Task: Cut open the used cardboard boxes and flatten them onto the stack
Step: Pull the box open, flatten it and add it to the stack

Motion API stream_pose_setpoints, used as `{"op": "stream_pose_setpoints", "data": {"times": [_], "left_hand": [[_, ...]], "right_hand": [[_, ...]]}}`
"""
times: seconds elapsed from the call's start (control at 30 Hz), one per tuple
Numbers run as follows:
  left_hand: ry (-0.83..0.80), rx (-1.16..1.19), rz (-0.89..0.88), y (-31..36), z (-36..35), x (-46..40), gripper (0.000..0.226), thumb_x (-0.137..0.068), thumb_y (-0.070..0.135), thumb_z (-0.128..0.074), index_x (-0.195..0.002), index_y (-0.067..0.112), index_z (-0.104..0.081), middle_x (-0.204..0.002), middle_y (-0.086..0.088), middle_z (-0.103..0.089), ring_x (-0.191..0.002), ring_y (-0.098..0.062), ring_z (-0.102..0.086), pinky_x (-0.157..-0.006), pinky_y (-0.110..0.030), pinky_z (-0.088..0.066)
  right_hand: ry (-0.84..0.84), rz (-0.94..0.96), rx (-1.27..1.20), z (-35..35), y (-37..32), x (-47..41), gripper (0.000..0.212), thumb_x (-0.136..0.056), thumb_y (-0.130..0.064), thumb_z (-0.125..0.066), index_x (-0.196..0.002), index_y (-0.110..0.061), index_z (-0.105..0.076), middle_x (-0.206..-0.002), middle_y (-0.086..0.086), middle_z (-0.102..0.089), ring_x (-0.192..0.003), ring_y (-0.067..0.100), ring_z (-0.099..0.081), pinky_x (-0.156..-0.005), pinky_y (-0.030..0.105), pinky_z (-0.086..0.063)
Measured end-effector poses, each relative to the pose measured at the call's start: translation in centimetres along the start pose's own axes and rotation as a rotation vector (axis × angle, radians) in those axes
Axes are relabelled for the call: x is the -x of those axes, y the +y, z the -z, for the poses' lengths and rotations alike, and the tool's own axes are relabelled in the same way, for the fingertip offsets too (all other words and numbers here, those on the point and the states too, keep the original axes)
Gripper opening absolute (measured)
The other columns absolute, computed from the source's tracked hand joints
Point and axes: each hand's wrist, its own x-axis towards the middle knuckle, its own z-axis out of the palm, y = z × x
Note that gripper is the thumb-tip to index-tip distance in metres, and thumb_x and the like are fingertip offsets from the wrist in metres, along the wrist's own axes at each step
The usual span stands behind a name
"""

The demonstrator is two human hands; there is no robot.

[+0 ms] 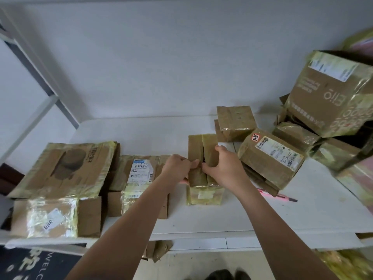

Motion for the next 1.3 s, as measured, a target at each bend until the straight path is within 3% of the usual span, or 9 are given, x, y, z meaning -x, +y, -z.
{"op": "stream_pose_setpoints", "data": {"times": [0.23, 0.4, 0.53, 0.6, 0.8, 0.93, 1.03, 1.13, 1.3], "left_hand": [[0.067, -0.181, -0.087, -0.3, -0.7, -0.1, 0.038, -0.085, 0.041, -0.069, -0.079, 0.004, -0.073, -0.067, -0.007, -0.073, -0.066, -0.020, -0.071, -0.078, -0.039, -0.059], [0.083, -0.231, -0.097, -0.4, -1.0, -0.1, 0.040, -0.086, 0.041, -0.067, -0.069, 0.004, -0.069, -0.059, -0.005, -0.070, -0.058, -0.018, -0.067, -0.063, -0.028, -0.054], [0.117, -0.219, -0.089, -1.0, -0.4, -0.3, 0.037, -0.087, 0.039, -0.067, -0.067, 0.009, -0.067, -0.059, -0.001, -0.063, -0.060, -0.018, -0.061, -0.059, -0.026, -0.046], [0.087, -0.147, -0.079, -1.5, 0.3, -0.5, 0.037, -0.088, 0.039, -0.069, -0.075, 0.004, -0.070, -0.069, -0.005, -0.063, -0.065, -0.020, -0.059, -0.066, -0.031, -0.051], [0.021, -0.047, -0.091, -1.7, 0.5, -0.1, 0.041, -0.083, 0.044, -0.074, -0.097, 0.006, -0.074, -0.095, -0.007, -0.074, -0.088, -0.023, -0.070, -0.085, -0.044, -0.058], [0.039, -0.127, -0.199, -1.0, -0.4, 1.2, 0.067, -0.081, 0.048, -0.073, -0.140, 0.032, -0.047, -0.107, 0.007, -0.068, -0.091, -0.014, -0.067, -0.080, -0.036, -0.058], [0.093, -0.277, -0.278, 0.1, -1.0, 1.7, 0.054, -0.086, 0.048, -0.066, -0.136, 0.036, -0.051, -0.082, 0.011, -0.070, -0.076, -0.010, -0.067, -0.072, -0.033, -0.058], [0.137, -0.460, -0.284, 0.9, -1.6, 2.1, 0.043, -0.079, 0.064, -0.058, -0.111, 0.034, -0.063, -0.080, 0.010, -0.068, -0.080, -0.014, -0.065, -0.074, -0.035, -0.056], [0.207, -0.696, -0.304, 1.3, -2.9, 2.5, 0.066, -0.075, 0.067, -0.066, -0.119, 0.022, -0.047, -0.105, 0.002, -0.061, -0.099, -0.024, -0.059, -0.070, -0.033, -0.041]], "right_hand": [[-0.024, -0.053, -0.095, 0.6, 1.0, -0.6, 0.078, -0.077, -0.041, -0.076, -0.144, -0.014, -0.044, -0.131, 0.006, -0.057, -0.112, 0.020, -0.058, -0.080, 0.025, -0.047], [-0.093, -0.092, -0.193, 1.4, 1.3, -0.6, 0.071, -0.079, -0.041, -0.074, -0.141, -0.022, -0.047, -0.122, -0.003, -0.055, -0.103, 0.014, -0.059, -0.077, 0.023, -0.049], [-0.116, -0.103, -0.458, 2.9, 1.9, -0.2, 0.020, -0.089, -0.021, -0.065, -0.107, -0.028, -0.068, -0.091, -0.005, -0.073, -0.075, 0.003, -0.069, -0.066, 0.024, -0.054], [-0.161, -0.117, -0.639, 3.3, 3.0, 0.5, 0.019, -0.094, -0.011, -0.059, -0.098, -0.024, -0.073, -0.087, -0.001, -0.076, -0.076, 0.004, -0.071, -0.059, 0.018, -0.055], [-0.156, -0.184, -1.012, 2.2, 5.4, 1.7, 0.059, -0.093, -0.003, -0.062, -0.142, -0.032, -0.047, -0.123, 0.000, -0.069, -0.114, 0.016, -0.064, -0.092, 0.038, -0.054], [0.035, -0.029, -0.516, 2.5, 6.6, 2.3, 0.046, -0.090, -0.013, -0.069, -0.132, -0.029, -0.061, -0.133, -0.006, -0.049, -0.127, 0.019, -0.050, -0.094, 0.039, -0.053], [0.118, 0.103, -0.293, 2.1, 7.1, 2.8, 0.037, -0.091, -0.018, -0.068, -0.128, -0.016, -0.064, -0.124, -0.003, -0.049, -0.125, 0.027, -0.045, -0.108, 0.045, -0.041], [0.164, 0.184, -0.058, 1.5, 7.1, 3.1, 0.038, -0.092, -0.027, -0.067, -0.128, -0.015, -0.065, -0.131, -0.003, -0.048, -0.127, 0.025, -0.035, -0.103, 0.021, -0.025], [0.144, 0.186, 0.087, 1.2, 7.3, 3.7, 0.048, -0.091, -0.038, -0.066, -0.132, -0.013, -0.062, -0.136, -0.007, -0.050, -0.121, 0.020, -0.035, -0.102, 0.037, -0.039]]}}
